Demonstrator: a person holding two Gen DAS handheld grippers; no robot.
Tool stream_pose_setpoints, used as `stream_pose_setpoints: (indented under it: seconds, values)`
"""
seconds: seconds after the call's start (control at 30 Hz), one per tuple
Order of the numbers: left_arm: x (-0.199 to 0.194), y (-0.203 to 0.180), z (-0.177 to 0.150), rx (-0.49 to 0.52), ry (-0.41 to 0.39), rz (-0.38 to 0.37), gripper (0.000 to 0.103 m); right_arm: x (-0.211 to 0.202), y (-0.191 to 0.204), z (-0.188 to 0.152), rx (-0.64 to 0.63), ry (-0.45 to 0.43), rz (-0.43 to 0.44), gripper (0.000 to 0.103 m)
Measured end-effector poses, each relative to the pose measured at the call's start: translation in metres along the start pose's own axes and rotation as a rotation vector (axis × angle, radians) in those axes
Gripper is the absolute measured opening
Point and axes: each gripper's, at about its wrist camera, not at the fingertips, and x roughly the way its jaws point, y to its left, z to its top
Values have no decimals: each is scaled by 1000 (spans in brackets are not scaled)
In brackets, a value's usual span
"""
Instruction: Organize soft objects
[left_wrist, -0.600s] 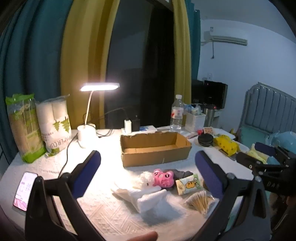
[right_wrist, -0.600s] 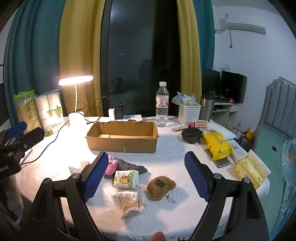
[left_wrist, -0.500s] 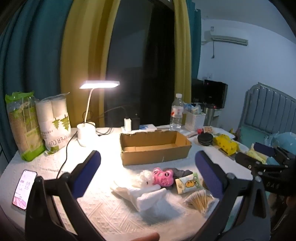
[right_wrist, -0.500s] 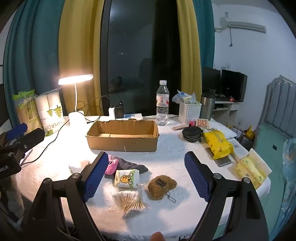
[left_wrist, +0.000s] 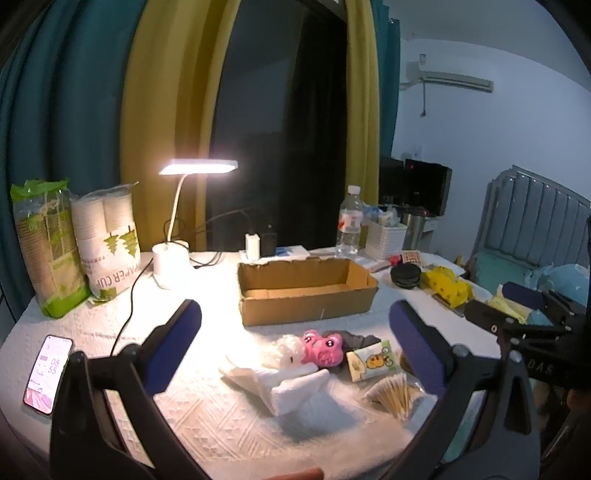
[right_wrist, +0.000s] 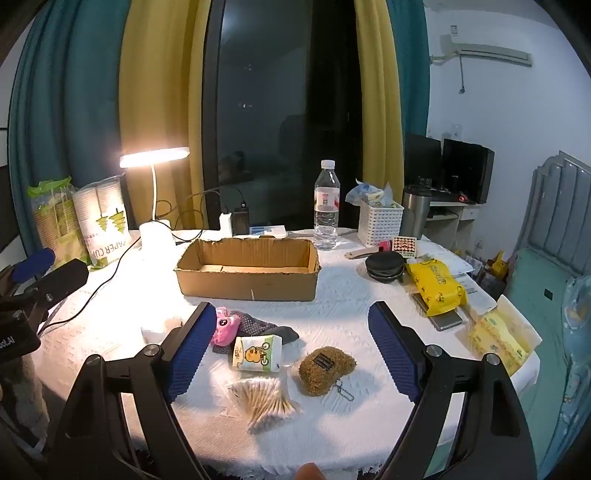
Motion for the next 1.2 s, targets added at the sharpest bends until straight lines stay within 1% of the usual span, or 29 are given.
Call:
stream_pose_setpoints:
  seconds: [0.43,1.2]
  values:
    - [-1,-5,1,2,14,-4,102,-1,1,-1,5,-2,0,87]
    - [0,0,-2,-8,21,-2,102,-2,1,-2,9,0,2,87]
